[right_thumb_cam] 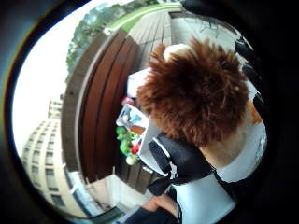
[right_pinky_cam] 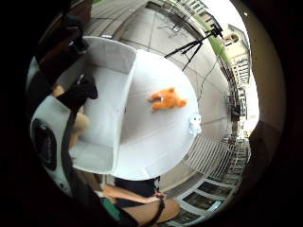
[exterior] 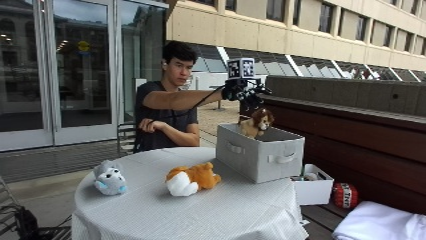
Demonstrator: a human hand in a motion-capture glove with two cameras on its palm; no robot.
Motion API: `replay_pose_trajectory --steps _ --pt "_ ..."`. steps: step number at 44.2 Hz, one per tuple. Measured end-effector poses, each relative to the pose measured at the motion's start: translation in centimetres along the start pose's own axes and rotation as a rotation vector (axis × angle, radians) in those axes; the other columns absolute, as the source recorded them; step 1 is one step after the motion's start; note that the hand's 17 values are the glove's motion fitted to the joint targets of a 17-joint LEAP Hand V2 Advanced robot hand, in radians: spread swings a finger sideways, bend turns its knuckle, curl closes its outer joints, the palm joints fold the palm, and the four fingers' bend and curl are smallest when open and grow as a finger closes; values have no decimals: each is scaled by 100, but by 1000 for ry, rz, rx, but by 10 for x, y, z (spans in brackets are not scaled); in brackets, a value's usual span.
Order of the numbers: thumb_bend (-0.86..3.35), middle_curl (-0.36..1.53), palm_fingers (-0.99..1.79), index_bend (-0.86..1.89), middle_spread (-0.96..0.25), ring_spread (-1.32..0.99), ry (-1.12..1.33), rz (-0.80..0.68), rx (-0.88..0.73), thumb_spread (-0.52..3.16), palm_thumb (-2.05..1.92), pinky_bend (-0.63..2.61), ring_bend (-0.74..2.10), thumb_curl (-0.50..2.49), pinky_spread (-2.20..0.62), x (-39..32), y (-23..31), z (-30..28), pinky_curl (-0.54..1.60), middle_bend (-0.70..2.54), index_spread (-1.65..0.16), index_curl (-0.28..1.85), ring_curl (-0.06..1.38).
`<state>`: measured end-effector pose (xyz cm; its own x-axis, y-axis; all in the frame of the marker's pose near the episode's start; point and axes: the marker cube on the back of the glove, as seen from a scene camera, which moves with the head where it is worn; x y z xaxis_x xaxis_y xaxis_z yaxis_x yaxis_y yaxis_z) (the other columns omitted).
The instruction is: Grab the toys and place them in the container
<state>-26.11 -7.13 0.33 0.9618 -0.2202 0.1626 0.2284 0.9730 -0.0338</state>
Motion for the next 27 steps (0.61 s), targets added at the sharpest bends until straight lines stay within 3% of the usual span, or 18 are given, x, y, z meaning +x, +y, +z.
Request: replay_pose_trajectory --steps 12,27 --pt "-7 50 -13 18 -9 -18 102 2 56 104 -2 125 77 53 -15 61 -2 -15 46 31 -32 7 32" --pt "-7 45 -17 13 -5 -10 137 84 32 100 -7 109 43 40 -2 173 3 -8 38 21 -32 16 22"
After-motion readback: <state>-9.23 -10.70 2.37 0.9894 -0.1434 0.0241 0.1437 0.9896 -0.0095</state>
